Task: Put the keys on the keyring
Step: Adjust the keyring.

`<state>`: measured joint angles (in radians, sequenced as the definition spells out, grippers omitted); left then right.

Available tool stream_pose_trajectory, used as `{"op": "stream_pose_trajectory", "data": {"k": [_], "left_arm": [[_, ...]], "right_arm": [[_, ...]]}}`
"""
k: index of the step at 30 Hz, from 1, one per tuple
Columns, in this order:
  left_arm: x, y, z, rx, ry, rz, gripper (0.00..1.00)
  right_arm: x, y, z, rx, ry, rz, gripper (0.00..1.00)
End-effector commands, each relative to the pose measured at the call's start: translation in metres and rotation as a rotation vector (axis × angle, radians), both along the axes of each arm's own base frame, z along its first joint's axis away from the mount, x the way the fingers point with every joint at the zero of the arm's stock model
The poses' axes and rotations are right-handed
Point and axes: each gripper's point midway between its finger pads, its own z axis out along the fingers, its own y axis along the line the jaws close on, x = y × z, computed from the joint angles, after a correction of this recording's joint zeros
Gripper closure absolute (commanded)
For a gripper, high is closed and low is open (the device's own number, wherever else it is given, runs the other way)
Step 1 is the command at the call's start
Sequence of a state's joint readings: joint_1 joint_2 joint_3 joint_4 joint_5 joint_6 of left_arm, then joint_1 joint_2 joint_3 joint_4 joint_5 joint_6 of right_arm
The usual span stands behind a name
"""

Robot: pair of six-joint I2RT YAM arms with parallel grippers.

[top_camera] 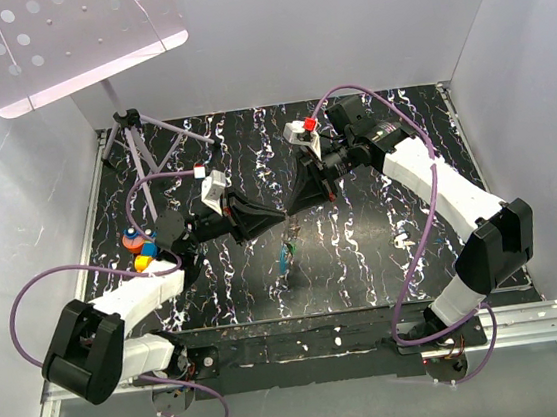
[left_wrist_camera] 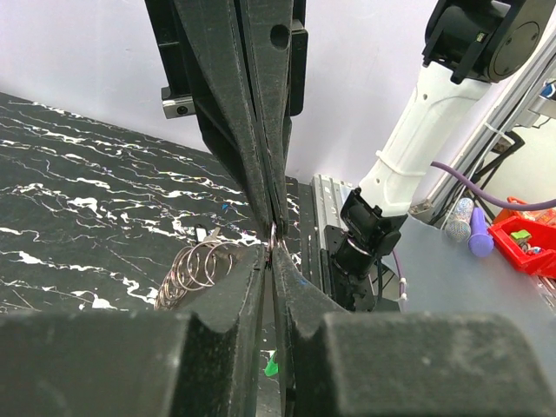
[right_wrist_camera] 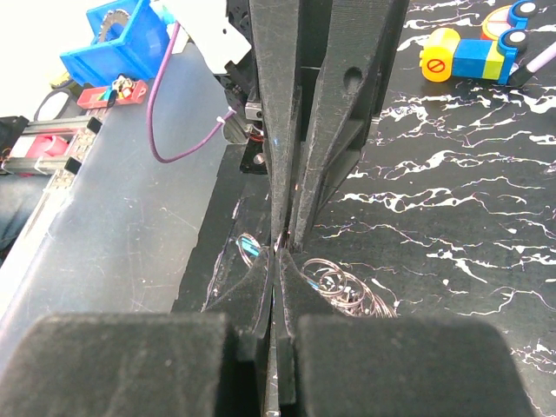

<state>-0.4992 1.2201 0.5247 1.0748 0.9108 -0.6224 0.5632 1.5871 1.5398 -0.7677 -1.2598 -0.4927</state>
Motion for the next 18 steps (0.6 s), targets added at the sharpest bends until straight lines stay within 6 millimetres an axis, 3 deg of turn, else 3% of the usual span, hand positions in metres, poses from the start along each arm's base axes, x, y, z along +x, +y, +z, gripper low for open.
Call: {"op": "stream_pose_trajectory", "data": {"k": [1, 4, 8, 11, 18], "left_arm": [[-0.0009, 0.0001, 0.0012, 0.004, -0.015, -0.016, 0.94], [-0.0008, -0.0001, 0.0024, 0.005, -0.017, -0.017, 1.0], [0.0006, -0.0004, 0.0047, 0.003, -0.013, -0.013, 1.0], [0.0017, -0.0002, 0.0073, -0.003, -0.011, -0.006, 0.89], [0.0024, -0.0003, 0.0082, -0.008, -0.009, -0.003, 0.89]], "right_arm": [[-0.0103, -0.0006, 0.0212, 0.062, -0.021, 0.04, 0.99], [-0.0101, -0.0005, 0.0207, 0.061, -0.018, 0.039, 0.99], [-0.0094, -0.0002, 0.0192, 0.057, -0.017, 0.037, 0.99], [-0.0094, -0.0002, 0.0192, 0.057, -0.017, 0.037, 0.99], [-0.0092, 0.0, 0.0189, 0.058, -0.017, 0.037, 0.99]]}}
